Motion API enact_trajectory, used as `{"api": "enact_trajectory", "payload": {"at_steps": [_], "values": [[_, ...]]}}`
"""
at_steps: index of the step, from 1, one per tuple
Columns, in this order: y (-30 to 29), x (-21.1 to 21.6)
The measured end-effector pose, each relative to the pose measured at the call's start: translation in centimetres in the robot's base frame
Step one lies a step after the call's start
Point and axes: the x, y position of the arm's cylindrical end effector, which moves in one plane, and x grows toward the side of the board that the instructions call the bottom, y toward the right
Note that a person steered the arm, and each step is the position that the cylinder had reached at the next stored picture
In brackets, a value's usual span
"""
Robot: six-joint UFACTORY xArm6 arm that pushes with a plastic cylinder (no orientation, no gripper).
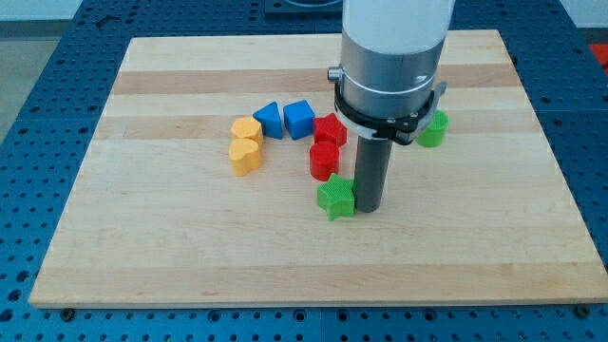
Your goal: Move the green star closer to the yellow heart
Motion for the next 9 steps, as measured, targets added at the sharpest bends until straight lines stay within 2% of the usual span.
{"api": "enact_trajectory", "payload": {"at_steps": [3,4,6,7,9], "values": [[-0.6,-0.2],[0.2,1.6],[-7.3,2.6],[-7.2,2.7],[-2.2,6.8]]}}
